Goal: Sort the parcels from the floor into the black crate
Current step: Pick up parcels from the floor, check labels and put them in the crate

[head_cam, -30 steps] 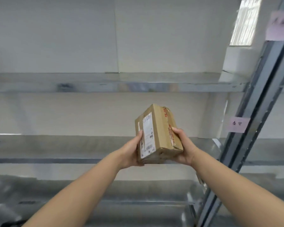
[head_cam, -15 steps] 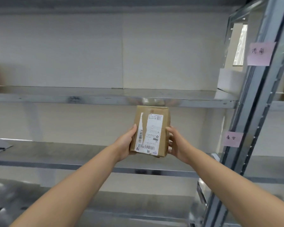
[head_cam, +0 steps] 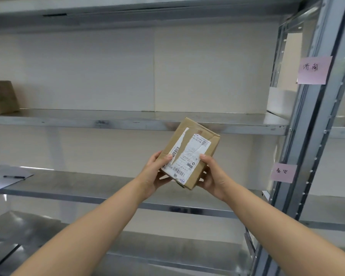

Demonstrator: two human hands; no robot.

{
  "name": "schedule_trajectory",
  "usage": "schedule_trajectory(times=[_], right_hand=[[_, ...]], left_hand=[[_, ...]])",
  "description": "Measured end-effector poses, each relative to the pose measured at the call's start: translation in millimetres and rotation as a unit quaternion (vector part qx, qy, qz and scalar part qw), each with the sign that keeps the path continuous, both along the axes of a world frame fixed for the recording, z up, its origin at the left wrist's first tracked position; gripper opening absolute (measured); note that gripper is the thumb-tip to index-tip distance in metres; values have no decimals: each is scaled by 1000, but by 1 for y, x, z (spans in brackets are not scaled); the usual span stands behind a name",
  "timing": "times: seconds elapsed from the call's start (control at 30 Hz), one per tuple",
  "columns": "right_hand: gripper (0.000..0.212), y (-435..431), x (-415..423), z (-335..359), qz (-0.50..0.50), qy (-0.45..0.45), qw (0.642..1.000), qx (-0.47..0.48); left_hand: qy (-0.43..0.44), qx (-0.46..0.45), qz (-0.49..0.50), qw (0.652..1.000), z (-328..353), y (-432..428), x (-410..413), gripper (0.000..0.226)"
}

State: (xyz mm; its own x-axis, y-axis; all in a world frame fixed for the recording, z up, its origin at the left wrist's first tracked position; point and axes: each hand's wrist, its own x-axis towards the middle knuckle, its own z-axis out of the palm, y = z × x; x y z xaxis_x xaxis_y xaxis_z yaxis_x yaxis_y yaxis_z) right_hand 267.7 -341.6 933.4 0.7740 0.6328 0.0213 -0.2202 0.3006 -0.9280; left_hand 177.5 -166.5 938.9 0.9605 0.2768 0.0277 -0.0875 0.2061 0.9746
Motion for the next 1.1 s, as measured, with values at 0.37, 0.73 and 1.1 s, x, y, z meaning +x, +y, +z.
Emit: schedule_trajectory(times=[0.37,0.73,1.1], right_hand=[[68,12,-25,-11,65,-26,997,-17],[87,78,-80,-34,63,4,996,-66],[83,169,-160,-12,417,-238,828,-290]], left_hand=[[-4,5,54,999,-1,12,-51,62],[87,120,161,976,-23,79,-162,49],[195,263,17,945,10,152,-237,88]])
